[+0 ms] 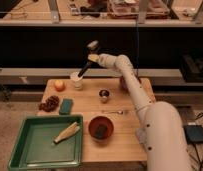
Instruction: Place brush in paper cup
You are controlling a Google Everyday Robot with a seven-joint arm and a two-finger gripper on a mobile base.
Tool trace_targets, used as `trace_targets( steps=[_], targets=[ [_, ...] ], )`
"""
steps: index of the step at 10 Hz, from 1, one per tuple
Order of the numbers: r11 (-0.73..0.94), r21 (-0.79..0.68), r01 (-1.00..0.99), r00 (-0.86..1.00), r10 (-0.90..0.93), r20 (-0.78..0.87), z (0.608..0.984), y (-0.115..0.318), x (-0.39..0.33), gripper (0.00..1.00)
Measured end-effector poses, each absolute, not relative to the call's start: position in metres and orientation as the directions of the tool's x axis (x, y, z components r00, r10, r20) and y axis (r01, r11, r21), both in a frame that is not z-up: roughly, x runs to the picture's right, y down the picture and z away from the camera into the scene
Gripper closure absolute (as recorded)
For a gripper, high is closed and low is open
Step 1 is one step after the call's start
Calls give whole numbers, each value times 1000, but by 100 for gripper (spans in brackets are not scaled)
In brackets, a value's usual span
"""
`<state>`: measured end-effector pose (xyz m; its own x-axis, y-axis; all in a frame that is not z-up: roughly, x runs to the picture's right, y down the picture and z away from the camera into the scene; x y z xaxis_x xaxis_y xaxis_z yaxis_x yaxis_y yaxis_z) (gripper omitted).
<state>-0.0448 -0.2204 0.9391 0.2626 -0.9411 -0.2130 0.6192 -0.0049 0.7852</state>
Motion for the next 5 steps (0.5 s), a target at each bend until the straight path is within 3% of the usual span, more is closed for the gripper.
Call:
trace_targets(
  steps=[5],
  targets=[
    [-74, 783, 617, 237, -932, -275, 955, -216, -41, 100]
  ],
)
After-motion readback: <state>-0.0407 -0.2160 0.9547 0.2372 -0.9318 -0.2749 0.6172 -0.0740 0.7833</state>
